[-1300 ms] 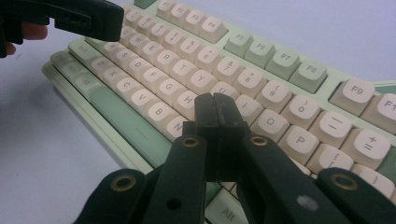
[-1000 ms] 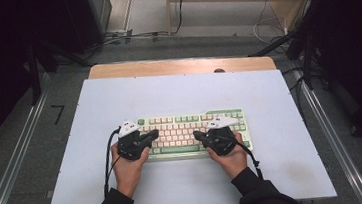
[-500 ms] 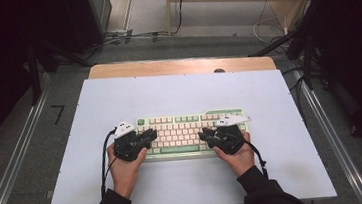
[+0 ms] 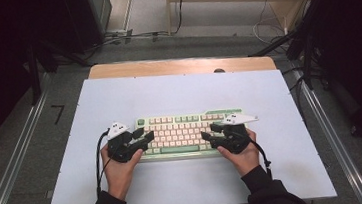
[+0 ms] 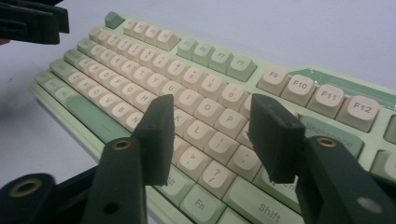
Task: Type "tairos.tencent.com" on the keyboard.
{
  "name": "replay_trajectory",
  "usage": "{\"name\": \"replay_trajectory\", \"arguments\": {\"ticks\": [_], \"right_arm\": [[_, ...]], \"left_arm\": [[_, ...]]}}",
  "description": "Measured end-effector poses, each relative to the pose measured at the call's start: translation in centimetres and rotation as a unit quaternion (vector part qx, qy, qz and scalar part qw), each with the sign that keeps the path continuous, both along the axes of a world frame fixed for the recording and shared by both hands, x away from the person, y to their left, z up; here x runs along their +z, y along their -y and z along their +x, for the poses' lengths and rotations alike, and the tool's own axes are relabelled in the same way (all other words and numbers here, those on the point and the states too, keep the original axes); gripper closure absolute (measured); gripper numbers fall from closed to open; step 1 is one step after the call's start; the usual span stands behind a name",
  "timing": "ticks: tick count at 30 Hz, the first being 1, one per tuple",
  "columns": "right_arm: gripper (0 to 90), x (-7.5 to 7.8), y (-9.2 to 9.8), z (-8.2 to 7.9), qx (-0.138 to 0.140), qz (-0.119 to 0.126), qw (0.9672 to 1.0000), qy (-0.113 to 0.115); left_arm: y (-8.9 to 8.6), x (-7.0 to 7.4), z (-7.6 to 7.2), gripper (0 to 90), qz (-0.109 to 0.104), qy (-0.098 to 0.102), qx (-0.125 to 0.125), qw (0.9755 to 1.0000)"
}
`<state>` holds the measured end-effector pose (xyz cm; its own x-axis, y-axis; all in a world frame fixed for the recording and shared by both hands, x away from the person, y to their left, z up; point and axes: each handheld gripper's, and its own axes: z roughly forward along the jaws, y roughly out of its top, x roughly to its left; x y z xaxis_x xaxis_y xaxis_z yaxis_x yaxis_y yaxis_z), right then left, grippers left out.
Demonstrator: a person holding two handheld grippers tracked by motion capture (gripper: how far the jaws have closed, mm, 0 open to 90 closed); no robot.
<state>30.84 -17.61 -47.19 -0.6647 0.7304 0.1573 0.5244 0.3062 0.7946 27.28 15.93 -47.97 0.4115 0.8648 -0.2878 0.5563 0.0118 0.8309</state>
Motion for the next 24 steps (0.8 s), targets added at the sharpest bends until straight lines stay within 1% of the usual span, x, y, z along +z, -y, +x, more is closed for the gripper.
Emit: {"name": "replay_trajectory", "arguments": {"ticks": [5,8,14,17,20,24], "right_arm": [[38.7,0.0,0.3,0.0,-0.007,-0.001,1.0000,0.003],[35.7,0.0,0.5,0.0,-0.011,-0.003,0.9999,0.004],[33.7,0.2,0.9,-0.2,-0.017,-0.003,0.9998,0.009],[31.5,0.3,1.2,-0.2,-0.020,-0.002,0.9997,0.012],[29.5,0.3,1.4,-0.3,-0.023,-0.003,0.9996,0.013],[29.2,0.5,1.8,-0.5,-0.028,0.000,0.9995,0.016]], "left_arm": [[-0.3,0.1,-0.2,39.6,0.002,0.006,0.007,1.0000],[-0.6,0.1,-0.4,37.0,0.004,0.005,0.011,0.9999],[-0.8,0.1,-0.7,33.5,0.010,0.004,0.017,0.9998],[-0.9,0.1,-0.8,31.4,0.017,0.008,0.021,0.9996],[-1.1,0.2,-0.9,30.2,0.017,0.007,0.027,0.9995],[-1.3,0.2,-1.1,27.1,0.017,0.007,0.031,0.9993]]}}
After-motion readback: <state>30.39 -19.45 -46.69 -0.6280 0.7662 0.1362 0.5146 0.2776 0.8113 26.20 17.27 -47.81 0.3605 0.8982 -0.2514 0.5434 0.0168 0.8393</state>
